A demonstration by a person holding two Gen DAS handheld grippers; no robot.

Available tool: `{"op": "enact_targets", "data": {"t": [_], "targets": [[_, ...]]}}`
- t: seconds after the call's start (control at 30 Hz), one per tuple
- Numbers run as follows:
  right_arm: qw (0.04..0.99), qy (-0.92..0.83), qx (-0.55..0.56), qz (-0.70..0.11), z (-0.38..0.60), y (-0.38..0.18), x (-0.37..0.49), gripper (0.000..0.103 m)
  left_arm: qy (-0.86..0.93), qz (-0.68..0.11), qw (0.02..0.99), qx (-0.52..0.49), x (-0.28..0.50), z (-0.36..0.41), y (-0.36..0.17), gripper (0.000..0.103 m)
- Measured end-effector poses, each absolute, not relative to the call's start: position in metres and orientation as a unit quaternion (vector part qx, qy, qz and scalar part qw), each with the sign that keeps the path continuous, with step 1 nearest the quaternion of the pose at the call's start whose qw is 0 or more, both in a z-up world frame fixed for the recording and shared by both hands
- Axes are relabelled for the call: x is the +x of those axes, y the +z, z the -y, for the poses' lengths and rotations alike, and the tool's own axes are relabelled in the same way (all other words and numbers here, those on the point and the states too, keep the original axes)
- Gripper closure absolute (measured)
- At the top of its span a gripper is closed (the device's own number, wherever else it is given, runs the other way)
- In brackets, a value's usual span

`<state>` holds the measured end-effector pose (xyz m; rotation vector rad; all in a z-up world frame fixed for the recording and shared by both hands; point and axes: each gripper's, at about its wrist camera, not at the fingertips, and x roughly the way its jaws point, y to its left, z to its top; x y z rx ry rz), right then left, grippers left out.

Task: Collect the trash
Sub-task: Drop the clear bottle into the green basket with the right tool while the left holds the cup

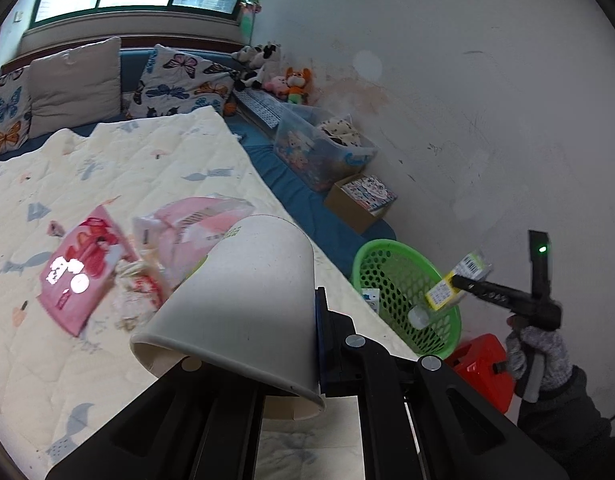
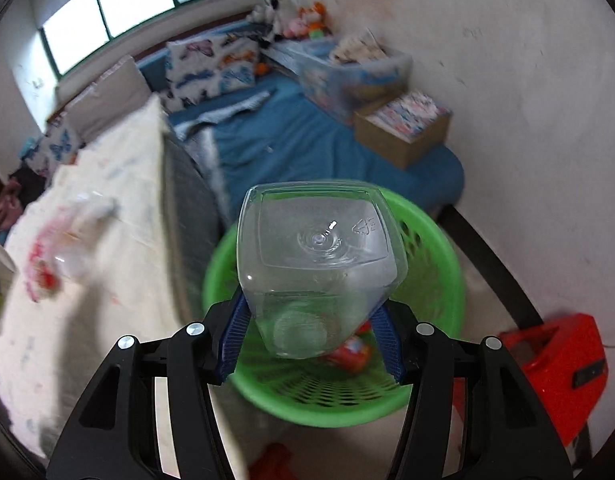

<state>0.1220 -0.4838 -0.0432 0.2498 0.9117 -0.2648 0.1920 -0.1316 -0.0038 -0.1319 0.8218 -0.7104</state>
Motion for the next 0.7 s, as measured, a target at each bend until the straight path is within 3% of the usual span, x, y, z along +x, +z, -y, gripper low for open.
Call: {"op": "enact_targets", "data": {"t": [0.27,0.7], "targets": [[0.857,-0.141,0.148,-0.473,0.512,-0.102,0.141,0.046,-0.350,-0.405,0.844,-0.033,0.193,0.169,-0.011,0.099],[0.839,-0.171,0.111,-0.504,0.520,-0.137,0.167,0.046,-0.352,-0.427,0.833,-0.020,0.200,0.188,-0.026,0.099]]}}
